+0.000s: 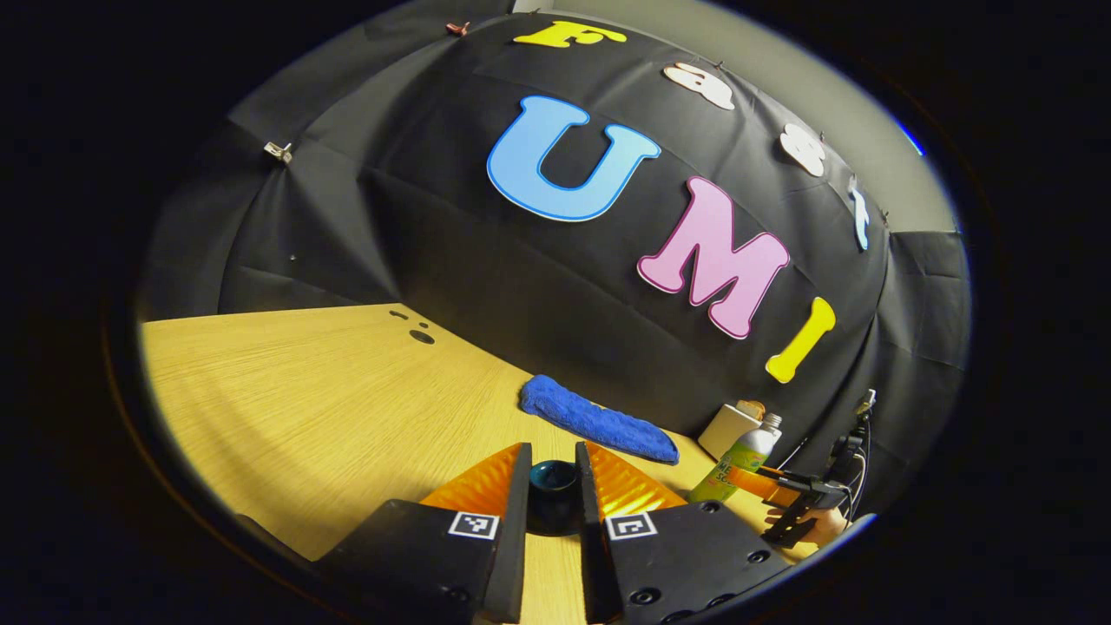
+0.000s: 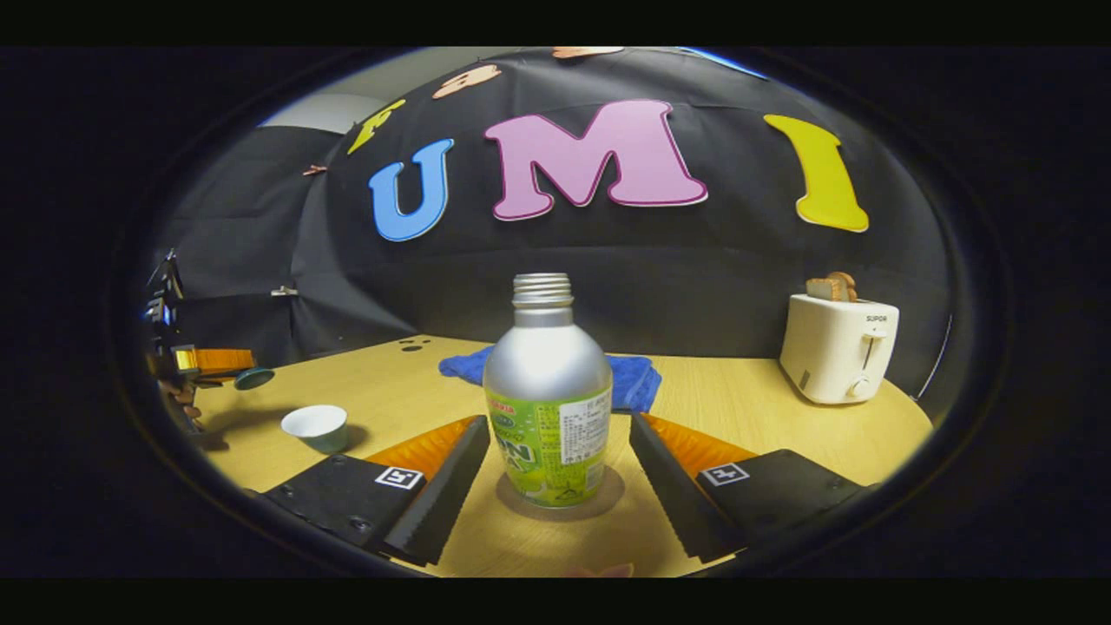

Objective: Open the teacup lid with one hand, grasp the water bottle and pour water into the teacup with the other hand; after pouring, place the water bottle on the coaster and then close the teacup lid.

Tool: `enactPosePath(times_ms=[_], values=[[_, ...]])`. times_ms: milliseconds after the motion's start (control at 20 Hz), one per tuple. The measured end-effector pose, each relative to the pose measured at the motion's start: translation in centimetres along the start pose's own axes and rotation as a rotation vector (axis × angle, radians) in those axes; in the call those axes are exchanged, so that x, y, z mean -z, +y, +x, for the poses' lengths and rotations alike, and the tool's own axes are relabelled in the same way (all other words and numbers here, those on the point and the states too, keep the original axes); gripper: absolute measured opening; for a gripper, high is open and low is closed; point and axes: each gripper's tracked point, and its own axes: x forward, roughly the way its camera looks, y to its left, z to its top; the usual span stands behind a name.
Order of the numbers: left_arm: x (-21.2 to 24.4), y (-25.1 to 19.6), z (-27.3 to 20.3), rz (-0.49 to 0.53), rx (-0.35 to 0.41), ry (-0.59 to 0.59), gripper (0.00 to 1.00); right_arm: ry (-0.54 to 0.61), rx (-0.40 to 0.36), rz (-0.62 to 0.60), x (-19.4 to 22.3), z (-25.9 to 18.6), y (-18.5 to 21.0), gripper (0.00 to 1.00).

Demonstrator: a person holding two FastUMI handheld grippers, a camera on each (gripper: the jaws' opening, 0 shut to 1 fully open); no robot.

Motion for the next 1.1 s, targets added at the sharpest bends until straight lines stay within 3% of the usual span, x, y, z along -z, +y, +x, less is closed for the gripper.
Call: enactPosePath(times_ms=[200,550,650,850,1100], values=[[0.4,-1.8,0.1,0.031,0.019,-0.002,0.30,-0.029,0.004,-0.003,0.6,-3.2,0.0,1.00],[3.5,-6.6,1.6,0.180,0.076,0.035,0.30,-0.150,0.003,-0.019,-0.7,-7.7,1.9,0.99],[4.6,-6.9,2.5,0.224,0.064,0.051,0.30,-0.147,0.004,-0.014,-0.3,-8.3,2.4,0.99],[6.7,-7.2,4.5,0.295,0.052,0.101,0.30,-0.155,0.087,-0.012,-0.3,-9.4,2.1,0.99],[7.8,-7.8,5.9,0.385,0.035,0.128,0.30,-0.154,0.092,-0.011,-0.3,-9.6,2.3,0.99]])
